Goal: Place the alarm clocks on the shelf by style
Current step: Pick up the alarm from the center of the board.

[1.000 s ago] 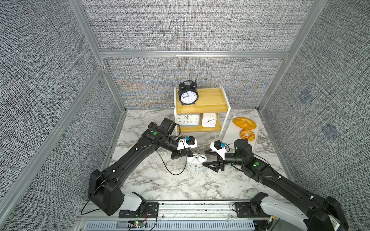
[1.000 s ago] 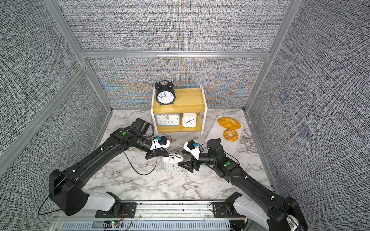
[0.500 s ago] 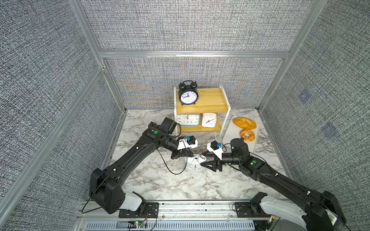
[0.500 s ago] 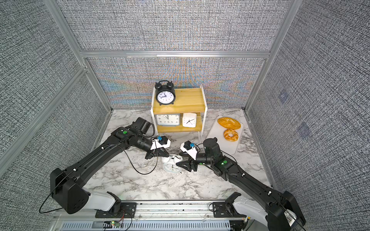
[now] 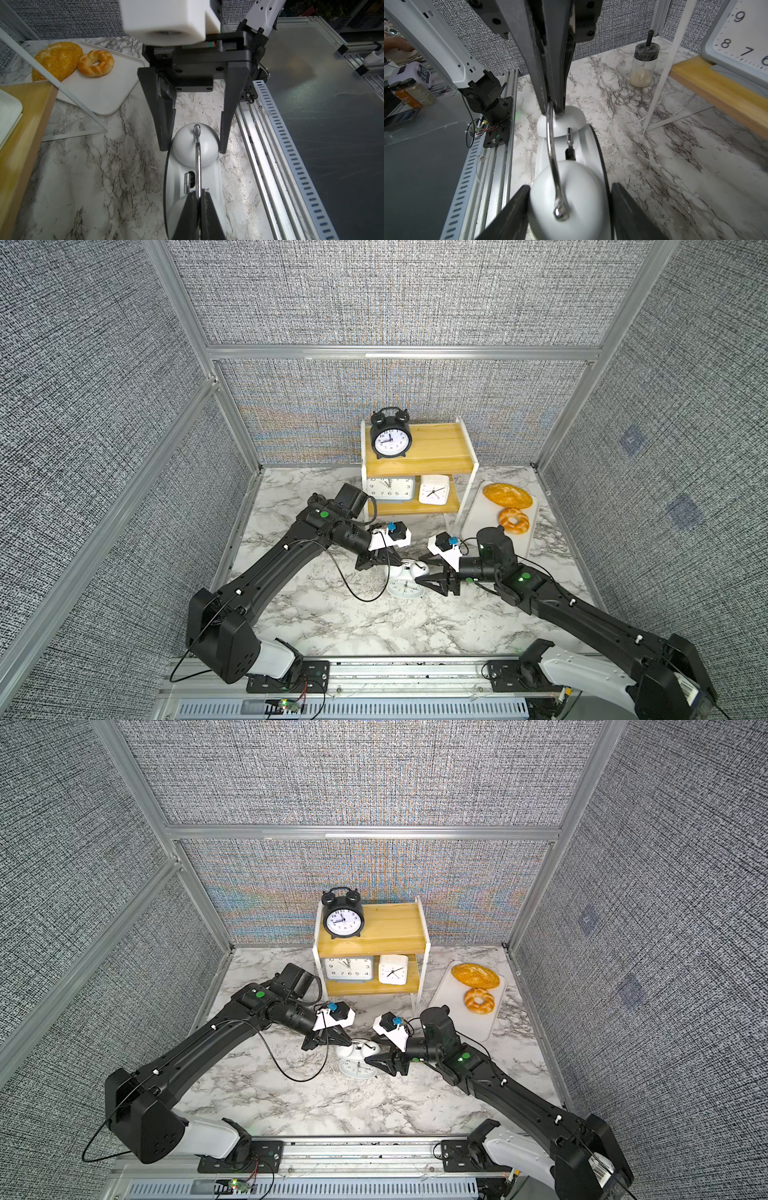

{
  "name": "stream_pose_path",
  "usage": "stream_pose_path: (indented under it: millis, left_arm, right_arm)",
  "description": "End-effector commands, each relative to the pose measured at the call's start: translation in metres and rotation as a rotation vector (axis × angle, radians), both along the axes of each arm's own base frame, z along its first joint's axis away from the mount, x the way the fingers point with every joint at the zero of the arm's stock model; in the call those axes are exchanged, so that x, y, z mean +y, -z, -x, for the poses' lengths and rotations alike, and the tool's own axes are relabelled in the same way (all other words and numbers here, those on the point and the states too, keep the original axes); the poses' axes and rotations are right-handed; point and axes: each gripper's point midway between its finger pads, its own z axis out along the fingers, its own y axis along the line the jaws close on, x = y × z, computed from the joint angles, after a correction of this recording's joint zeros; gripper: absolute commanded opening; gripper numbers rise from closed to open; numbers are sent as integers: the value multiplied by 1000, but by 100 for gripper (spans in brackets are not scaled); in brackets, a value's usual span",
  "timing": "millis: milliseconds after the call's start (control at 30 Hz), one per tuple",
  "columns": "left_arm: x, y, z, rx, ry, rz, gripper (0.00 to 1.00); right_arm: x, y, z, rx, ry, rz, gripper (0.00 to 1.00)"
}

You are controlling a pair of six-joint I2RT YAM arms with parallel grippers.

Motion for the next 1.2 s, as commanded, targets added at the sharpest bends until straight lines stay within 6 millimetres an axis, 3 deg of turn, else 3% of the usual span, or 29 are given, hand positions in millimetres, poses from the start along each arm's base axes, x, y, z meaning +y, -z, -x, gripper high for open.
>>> stream_pose_path:
  millis: [0,100,500,567,767,867,1167]
  left_arm:
    - [-7,-12,5,8,41,68,0]
    - [-7,-12,3,6,37,64,5]
    - [-7,-13,3,-7,31,61,13]
    - [-7,-14,1,-17,24,65,18]
    - [-6,-18,-7,-98,-37,94,53]
    - [-2,-23,-15,-162,-103,102,65]
    - [26,-44,-54,-324,-460,86,71]
  right_arm:
    - [-1,-3,-6,-7,33,1,56]
    - [-2,-4,-8,-16,46,3,49]
    - [-5,-6,-8,-27,66,2,49]
    - [-6,-7,-8,-26,73,1,48]
    - [-10,-11,-11,-46,104,-6,45]
    - [-13,-16,-14,-58,131,-12,44]
    - [-27,-47,-22,-123,228,-64,44]
